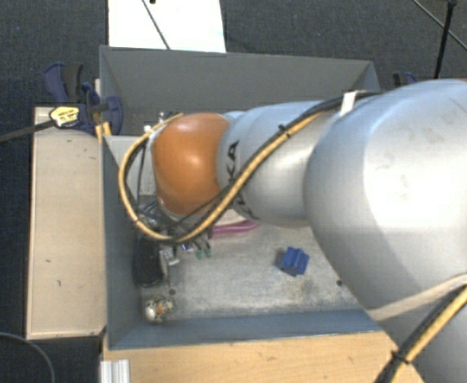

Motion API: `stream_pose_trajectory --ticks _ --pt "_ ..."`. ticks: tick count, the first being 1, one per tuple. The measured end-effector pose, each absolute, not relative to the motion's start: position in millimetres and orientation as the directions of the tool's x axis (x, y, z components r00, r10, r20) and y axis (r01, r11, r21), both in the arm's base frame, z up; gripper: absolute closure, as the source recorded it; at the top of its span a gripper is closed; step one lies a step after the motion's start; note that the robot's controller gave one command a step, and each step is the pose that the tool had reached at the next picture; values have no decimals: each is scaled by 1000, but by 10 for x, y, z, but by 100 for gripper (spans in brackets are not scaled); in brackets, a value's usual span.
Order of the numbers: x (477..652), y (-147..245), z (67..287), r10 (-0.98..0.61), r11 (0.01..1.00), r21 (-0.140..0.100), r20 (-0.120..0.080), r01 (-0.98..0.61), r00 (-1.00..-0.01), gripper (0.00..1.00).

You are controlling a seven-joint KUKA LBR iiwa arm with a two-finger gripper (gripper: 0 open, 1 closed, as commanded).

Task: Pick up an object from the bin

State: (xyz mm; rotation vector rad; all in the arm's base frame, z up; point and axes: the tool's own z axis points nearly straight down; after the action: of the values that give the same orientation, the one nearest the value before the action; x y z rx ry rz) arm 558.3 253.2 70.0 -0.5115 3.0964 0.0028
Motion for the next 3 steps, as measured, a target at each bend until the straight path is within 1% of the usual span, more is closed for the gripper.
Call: stream_pose_trajectory --ticks 1,2,3 --pt "5583 2510 702 -315 949 -1 -1 -315 -949 100" --pt "5717 2380 2098 -269 963 1 -11 -269 -963 100" --pt "5698 2379 2049 -269 963 1 -3 -269 -963 0"
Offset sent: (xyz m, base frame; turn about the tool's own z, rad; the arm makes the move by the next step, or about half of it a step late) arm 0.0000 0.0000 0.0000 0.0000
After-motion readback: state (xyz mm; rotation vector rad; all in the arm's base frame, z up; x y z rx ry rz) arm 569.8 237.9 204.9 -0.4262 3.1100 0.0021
